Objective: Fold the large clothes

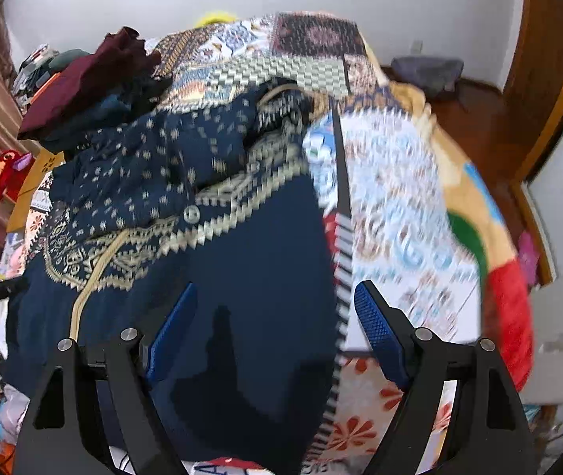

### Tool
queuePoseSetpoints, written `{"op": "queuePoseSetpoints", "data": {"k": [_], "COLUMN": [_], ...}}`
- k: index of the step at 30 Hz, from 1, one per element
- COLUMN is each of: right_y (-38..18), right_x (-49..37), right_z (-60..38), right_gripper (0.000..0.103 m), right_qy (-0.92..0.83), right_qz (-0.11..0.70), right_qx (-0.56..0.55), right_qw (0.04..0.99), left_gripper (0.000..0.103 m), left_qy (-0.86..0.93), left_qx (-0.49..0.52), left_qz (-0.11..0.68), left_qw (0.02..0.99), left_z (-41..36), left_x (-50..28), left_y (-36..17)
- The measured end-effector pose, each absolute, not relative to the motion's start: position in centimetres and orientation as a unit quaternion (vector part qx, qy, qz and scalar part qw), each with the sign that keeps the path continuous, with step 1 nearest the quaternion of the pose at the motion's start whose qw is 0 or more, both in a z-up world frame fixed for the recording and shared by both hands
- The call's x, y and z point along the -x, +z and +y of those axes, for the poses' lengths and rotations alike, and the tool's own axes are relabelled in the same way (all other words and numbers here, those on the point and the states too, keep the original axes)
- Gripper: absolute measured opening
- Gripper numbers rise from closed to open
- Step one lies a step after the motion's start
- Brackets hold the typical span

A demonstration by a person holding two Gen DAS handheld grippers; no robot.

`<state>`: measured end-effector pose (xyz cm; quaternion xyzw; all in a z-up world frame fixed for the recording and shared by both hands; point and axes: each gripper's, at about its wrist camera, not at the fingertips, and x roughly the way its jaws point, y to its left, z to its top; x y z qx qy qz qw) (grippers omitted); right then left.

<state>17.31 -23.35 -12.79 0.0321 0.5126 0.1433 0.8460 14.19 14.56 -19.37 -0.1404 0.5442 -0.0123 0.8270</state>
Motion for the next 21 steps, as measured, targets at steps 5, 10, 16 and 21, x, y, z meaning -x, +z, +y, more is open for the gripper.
{"op": "queuePoseSetpoints", "data": {"k": [5,10,16,21], "right_y": [-14.4,-14.5,-14.1,-12.7], "right_x": [-16.6,-16.2,-16.8,-17.0], "right_z": [-23.4,-23.1,-23.5,-22.9], "right_gripper": [0.079,0.076,0.013,0.011], "right_qy": [0.163,0.166,0.187,0.207], "right_qz": [0.530,0.516,0.504,0.478], "right_qx": [-0.076,-0.088,-0.124,-0.144], "right_qw": [0.829,0.836,0.834,0.841], "left_gripper": [0.074,0.074,0.067,0.018], "left_qy": [-0.030,-0.053,-0.084,-0.084], "left_qx": [0.191,0.223,0.212,0.185], "left_qz": [0.545,0.538,0.529,0.521], "left_qw": [0.816,0.811,0.817,0.829], "left_z": [14.0,13.9,12.2,11.6], "left_x": [-12.9,-12.4,-12.4,-13.0], "left_y": [-20.8,-20.8,-19.8,-18.9]}}
